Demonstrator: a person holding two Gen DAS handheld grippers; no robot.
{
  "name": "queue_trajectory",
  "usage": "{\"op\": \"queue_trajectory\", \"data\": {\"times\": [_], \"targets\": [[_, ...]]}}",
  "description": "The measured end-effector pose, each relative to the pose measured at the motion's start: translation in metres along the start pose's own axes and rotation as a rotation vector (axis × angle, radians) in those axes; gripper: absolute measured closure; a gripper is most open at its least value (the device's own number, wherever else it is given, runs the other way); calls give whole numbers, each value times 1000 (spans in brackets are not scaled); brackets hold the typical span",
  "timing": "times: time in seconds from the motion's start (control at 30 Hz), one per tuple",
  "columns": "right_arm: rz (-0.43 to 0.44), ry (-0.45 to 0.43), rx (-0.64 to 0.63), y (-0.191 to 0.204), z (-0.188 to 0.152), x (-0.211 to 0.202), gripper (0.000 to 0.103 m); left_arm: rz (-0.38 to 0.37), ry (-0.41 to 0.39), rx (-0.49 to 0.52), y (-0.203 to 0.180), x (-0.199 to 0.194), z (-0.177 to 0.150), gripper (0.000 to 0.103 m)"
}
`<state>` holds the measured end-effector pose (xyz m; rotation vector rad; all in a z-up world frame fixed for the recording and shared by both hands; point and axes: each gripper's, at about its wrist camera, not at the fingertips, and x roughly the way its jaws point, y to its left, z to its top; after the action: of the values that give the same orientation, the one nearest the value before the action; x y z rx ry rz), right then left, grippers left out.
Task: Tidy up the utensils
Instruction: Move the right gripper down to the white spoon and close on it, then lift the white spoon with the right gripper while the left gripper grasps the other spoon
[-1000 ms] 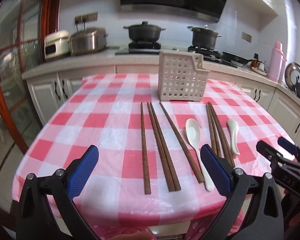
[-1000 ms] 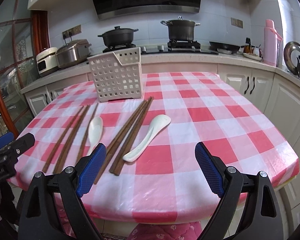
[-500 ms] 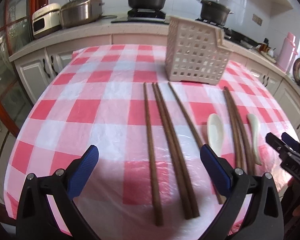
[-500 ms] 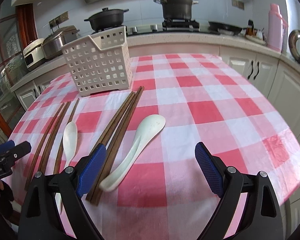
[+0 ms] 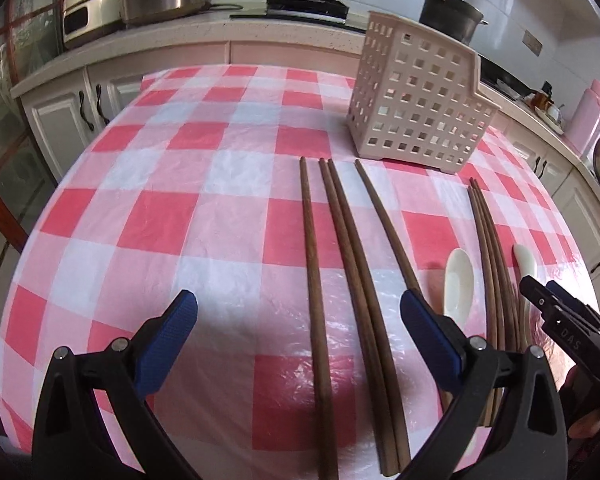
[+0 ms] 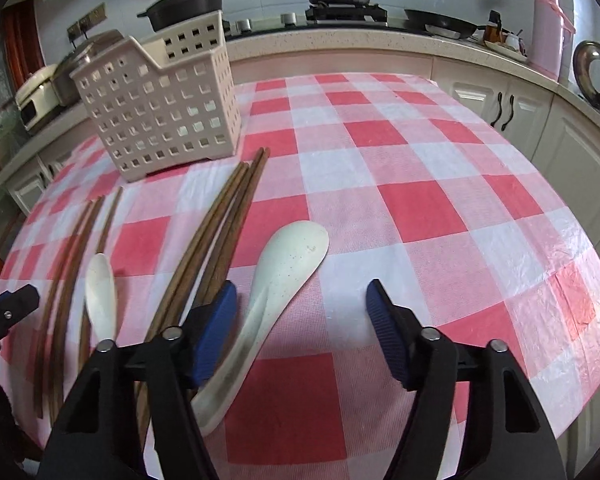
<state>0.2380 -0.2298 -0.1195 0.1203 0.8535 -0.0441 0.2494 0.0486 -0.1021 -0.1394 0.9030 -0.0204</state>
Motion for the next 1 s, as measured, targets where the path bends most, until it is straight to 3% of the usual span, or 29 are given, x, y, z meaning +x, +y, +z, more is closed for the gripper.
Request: {"op": "queue_trajectory", "data": {"times": [0.2, 0.33, 0.47, 0.57, 0.83, 1.0], "targets": [[-33, 47, -11, 2, 12, 9, 45, 44, -22, 20, -4, 1, 1, 5], [-58, 72, -20, 4, 20, 17, 47, -29, 13, 1, -13, 4, 7, 5], [-71, 70, -32, 5, 24, 21, 52, -54, -3, 34, -37, 4, 8, 5], [-75, 60, -43, 3, 25, 21, 62, -63, -6, 60, -55, 6, 5, 5], [-56, 47, -29, -14, 22, 16, 66, -64, -10, 139, -92, 8, -6, 6], [-35, 44, 2, -30, 18, 9, 68, -78, -10, 172, -107, 13, -5, 13]]}}
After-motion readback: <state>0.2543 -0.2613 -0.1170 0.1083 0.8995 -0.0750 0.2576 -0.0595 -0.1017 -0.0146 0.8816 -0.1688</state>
